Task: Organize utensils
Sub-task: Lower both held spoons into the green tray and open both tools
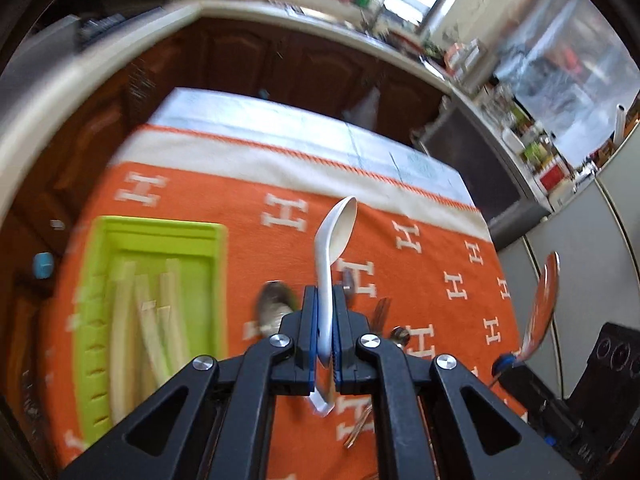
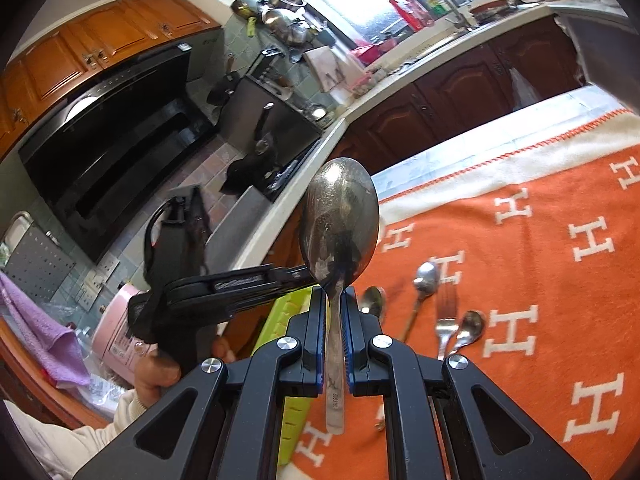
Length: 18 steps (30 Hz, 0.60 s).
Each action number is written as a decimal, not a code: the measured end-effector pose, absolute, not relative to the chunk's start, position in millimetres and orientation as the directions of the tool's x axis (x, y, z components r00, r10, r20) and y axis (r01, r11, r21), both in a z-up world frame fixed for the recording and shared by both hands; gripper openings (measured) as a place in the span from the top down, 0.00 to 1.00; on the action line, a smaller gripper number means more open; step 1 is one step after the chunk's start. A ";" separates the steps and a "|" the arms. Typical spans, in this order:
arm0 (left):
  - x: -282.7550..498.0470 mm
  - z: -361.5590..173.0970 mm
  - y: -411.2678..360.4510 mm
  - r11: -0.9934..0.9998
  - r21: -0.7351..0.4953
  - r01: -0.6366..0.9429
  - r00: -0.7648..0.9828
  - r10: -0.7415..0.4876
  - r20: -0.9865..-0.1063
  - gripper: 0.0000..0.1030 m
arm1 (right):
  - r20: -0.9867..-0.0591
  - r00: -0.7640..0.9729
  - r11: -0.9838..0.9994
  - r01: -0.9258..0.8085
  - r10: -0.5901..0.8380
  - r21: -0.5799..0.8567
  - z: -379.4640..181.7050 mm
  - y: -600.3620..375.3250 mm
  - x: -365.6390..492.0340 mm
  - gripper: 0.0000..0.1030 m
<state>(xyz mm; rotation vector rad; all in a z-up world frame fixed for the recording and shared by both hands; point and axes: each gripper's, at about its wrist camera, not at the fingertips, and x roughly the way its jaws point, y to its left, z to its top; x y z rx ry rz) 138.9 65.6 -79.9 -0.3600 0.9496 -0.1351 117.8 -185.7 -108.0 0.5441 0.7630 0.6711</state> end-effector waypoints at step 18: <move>-6.3 -118.8 159.3 0.901 -0.270 -0.341 0.577 -0.026 -0.816 0.97 | -0.559 0.278 0.619 -0.460 0.781 0.636 -97.3 -23.6 85.1 0.93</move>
